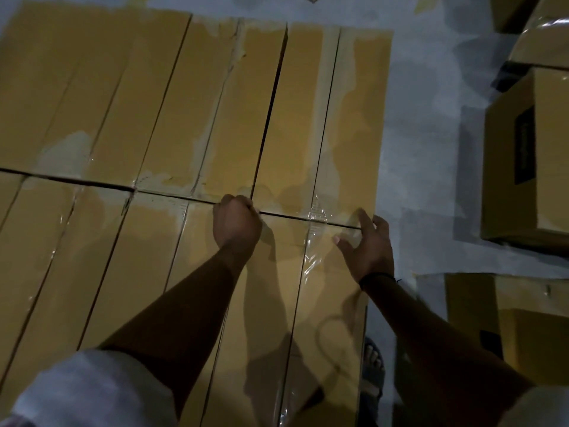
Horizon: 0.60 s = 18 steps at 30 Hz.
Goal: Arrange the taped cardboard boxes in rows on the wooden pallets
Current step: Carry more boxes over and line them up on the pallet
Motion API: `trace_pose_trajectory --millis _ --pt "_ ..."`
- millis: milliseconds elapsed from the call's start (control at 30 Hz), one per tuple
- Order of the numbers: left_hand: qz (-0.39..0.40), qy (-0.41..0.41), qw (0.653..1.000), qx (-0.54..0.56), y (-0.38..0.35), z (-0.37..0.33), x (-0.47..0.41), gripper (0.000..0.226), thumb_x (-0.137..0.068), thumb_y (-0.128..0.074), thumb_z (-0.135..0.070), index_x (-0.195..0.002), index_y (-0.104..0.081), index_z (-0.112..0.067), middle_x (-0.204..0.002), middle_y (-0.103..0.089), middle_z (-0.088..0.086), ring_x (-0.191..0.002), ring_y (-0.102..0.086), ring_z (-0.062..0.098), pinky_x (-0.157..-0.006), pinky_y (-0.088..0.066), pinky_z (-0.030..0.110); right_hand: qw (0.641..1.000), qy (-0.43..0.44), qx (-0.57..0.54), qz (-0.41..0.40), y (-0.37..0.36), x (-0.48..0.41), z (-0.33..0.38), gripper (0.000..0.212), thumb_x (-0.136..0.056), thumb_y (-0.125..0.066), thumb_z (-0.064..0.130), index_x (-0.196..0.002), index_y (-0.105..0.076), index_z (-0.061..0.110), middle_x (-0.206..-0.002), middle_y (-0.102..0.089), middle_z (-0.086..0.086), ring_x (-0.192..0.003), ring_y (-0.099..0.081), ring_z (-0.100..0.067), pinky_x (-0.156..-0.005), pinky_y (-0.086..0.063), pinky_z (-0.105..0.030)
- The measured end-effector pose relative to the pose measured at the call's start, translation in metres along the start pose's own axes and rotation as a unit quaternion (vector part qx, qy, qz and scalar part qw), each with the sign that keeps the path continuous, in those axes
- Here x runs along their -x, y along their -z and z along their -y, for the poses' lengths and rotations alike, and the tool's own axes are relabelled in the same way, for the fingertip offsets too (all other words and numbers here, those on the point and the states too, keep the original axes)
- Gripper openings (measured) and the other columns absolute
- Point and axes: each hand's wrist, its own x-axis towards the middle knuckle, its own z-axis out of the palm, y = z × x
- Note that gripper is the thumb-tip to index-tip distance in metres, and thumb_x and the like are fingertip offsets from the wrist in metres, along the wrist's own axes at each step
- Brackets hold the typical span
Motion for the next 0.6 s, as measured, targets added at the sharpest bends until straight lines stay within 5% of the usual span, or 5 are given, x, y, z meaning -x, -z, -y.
trace_pose_trajectory --millis 133,300,600 --pt "-0.017 -0.019 1.000 0.012 0.001 0.003 0.010 0.009 -0.089 -0.071 -0.020 -0.096 -0.075 -0.023 -0.103 -0.069 0.001 -0.092 -0.063 0.020 -0.076 -0.057 0.034 1.000 0.001 0.012 0.015 0.003 -0.002 0.000 0.079 -0.089 -0.074 0.042 -0.156 -0.036 0.023 -0.160 -0.026 -0.013 -0.143 -0.037 -0.036 -0.114 -0.040 -0.045" --pt "-0.001 -0.047 0.998 0.035 0.003 0.007 0.025 0.023 -0.094 -0.067 -0.021 -0.117 -0.068 -0.021 -0.130 -0.053 0.002 -0.113 -0.055 0.019 -0.079 -0.038 0.022 0.999 0.008 0.030 0.031 0.004 -0.001 0.003 0.078 -0.095 -0.068 0.039 -0.159 -0.027 0.024 -0.167 -0.014 -0.011 -0.150 -0.024 -0.034 -0.120 -0.033 -0.045" --pt "0.048 -0.148 0.976 -0.150 0.010 0.008 0.014 0.026 -0.100 -0.056 -0.020 -0.122 -0.069 -0.017 -0.132 -0.055 0.008 -0.117 -0.054 0.027 -0.090 -0.053 0.034 0.995 0.013 0.074 0.071 0.013 -0.004 0.003 0.081 -0.095 -0.066 0.046 -0.160 -0.023 0.025 -0.168 -0.009 -0.011 -0.149 -0.028 -0.036 -0.116 -0.033 -0.043"
